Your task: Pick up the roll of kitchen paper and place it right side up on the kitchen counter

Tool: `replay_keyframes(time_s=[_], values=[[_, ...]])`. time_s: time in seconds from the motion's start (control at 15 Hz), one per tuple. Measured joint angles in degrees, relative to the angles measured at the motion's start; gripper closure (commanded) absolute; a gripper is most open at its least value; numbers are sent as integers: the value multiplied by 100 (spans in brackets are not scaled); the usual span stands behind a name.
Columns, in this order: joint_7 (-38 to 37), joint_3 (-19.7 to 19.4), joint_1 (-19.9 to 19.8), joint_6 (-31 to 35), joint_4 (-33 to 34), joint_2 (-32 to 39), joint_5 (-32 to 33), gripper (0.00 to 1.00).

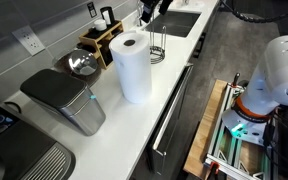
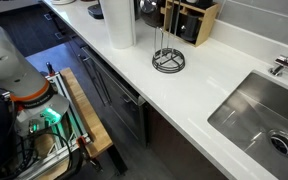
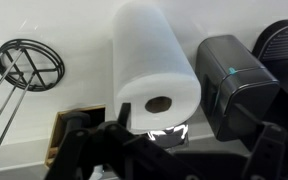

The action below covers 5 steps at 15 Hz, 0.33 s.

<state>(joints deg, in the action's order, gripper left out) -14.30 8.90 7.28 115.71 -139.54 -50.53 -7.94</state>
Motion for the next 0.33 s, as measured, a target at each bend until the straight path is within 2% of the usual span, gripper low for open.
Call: replay_keyframes(time_s=[0.33], values=[[5,-57,2,0,-199,-339,-72,0]])
